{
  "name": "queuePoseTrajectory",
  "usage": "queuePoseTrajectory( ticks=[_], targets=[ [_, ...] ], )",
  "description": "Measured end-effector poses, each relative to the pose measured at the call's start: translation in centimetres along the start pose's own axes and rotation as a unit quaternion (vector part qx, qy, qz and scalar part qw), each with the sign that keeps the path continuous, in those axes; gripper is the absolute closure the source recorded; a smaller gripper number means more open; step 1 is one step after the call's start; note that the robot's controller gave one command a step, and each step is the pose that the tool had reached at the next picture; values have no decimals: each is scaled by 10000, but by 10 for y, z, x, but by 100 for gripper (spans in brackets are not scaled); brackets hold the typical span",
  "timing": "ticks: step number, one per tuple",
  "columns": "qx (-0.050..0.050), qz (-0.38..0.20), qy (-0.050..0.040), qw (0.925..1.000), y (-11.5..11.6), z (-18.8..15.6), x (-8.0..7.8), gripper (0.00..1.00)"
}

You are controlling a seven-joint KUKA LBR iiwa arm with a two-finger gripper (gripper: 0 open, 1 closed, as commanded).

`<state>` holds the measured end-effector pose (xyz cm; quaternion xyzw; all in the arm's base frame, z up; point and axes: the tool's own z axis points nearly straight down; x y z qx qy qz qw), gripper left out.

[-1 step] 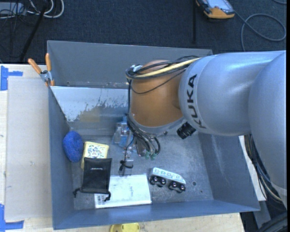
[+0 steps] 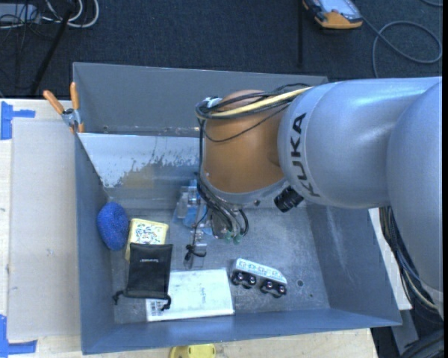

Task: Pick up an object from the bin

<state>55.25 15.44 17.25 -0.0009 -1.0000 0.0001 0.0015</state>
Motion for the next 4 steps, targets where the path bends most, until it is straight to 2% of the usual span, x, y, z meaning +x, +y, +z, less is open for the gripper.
queuePoseTrajectory(
  ticks=[1,2,3,4],
  targets=[
    [-6,-520,-39,9986,40,63,29,0],
    [-6,-889,-45,9960,52,64,46,0],
    [-3,-127,-17,9999,67,65,39,0],
    [-40,-1813,-158,9833,72,85,24,0]
  ],
)
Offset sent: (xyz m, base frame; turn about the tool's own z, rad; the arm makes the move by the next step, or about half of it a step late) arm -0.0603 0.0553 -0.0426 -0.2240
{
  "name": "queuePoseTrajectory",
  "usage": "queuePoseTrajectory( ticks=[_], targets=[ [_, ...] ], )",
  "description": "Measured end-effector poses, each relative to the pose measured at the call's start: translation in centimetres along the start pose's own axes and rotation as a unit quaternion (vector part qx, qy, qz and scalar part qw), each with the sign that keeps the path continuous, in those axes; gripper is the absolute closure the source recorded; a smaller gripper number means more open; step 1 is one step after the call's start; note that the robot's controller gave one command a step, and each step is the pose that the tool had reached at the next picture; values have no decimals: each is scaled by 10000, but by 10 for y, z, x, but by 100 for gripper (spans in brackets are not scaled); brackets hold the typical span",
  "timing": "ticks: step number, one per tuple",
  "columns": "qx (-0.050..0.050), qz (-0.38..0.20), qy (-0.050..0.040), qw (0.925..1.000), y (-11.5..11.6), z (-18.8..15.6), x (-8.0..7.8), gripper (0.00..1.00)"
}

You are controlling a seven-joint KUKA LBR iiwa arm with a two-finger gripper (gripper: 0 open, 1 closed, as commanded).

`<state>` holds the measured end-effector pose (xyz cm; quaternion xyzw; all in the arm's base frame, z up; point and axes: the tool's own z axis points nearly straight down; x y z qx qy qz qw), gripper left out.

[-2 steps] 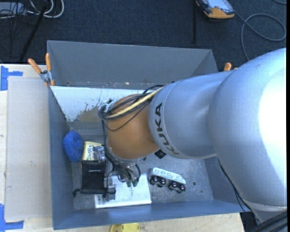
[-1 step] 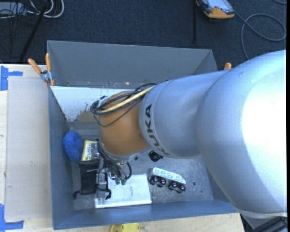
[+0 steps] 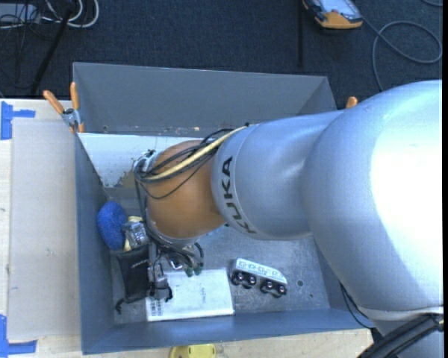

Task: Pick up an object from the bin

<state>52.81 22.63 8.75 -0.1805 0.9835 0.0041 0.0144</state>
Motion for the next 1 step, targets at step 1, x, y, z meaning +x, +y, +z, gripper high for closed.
queuePoseTrajectory(
  ticks=[1],
  targets=[
    [2,25,122,9999,-10,-12,12,100]
  ],
)
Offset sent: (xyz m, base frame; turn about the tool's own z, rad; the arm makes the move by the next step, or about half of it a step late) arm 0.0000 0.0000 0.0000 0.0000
